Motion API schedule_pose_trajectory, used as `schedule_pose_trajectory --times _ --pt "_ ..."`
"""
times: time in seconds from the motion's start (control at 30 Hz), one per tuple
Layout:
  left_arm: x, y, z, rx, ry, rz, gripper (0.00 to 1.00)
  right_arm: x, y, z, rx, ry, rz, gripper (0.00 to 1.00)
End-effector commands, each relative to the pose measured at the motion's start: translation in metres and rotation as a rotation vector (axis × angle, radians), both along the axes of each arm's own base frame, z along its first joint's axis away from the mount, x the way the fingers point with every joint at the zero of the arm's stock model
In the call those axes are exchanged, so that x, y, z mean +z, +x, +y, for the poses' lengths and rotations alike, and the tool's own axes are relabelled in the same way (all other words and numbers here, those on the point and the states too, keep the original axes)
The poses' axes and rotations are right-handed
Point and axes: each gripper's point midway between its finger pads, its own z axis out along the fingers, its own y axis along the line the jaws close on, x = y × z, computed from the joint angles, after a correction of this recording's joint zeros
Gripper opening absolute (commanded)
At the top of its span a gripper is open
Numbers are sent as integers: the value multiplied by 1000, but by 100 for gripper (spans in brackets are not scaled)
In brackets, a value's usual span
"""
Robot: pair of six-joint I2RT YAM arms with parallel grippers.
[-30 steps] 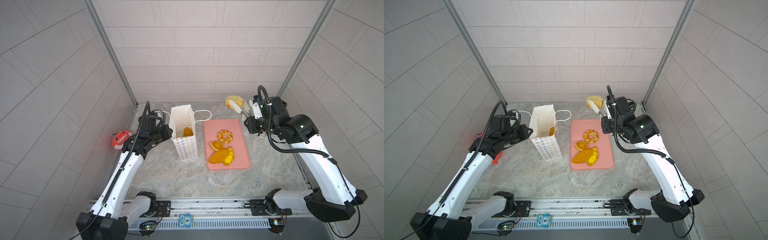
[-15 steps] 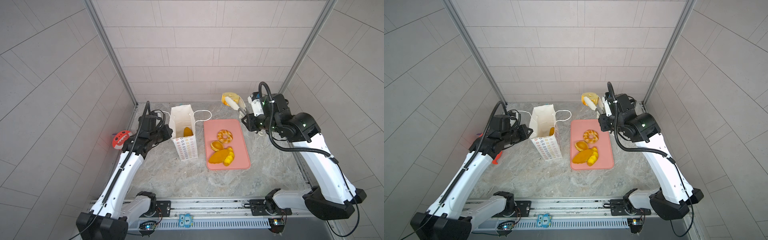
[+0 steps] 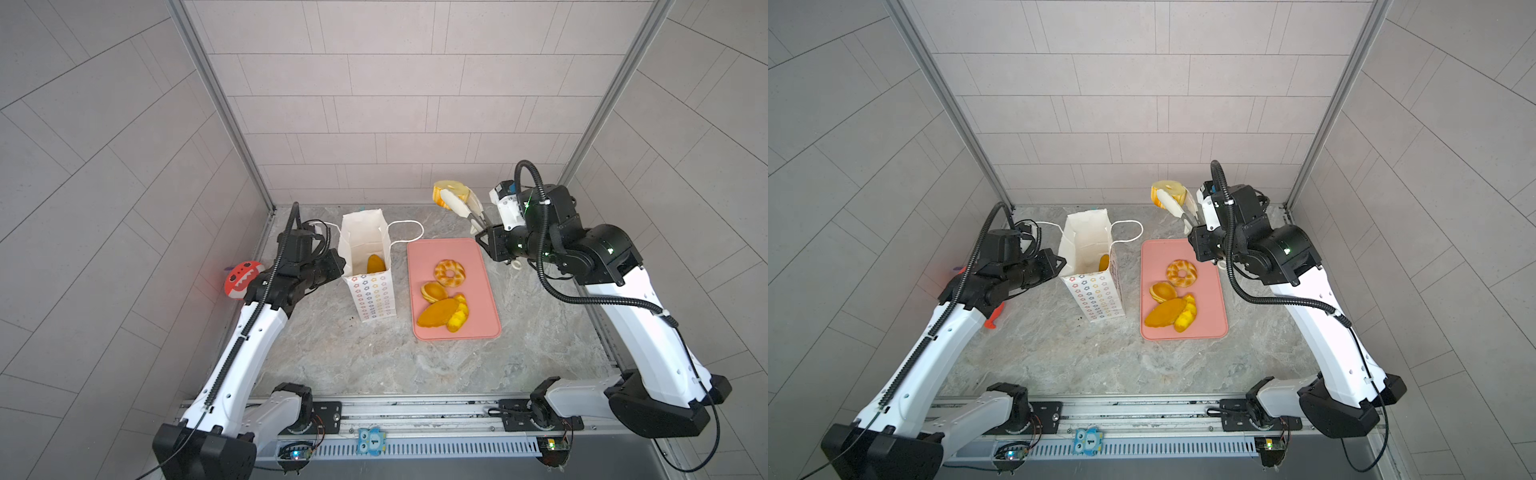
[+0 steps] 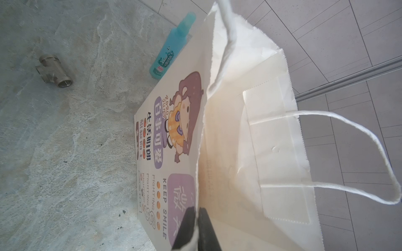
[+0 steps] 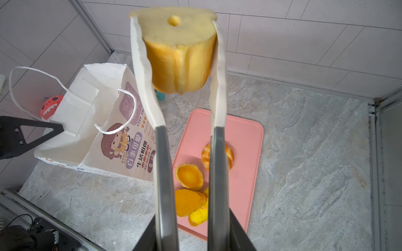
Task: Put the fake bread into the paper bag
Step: 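Carry the cylinder roll with the right gripper over the bag opening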
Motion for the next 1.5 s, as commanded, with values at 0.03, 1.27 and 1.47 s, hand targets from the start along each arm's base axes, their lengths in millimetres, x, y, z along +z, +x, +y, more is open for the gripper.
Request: schedule_pose_trajectory --times 0.03,1.27,1.47 --pt "6 1 0 6 -9 -10 10 23 3 12 20 42 -72 39" --pt "6 4 -3 -3 -16 -10 10 20 -6 113 233 -79 -87 38" --pt "6 5 -3 -5 -20 -9 10 14 -2 126 251 -105 -79 38"
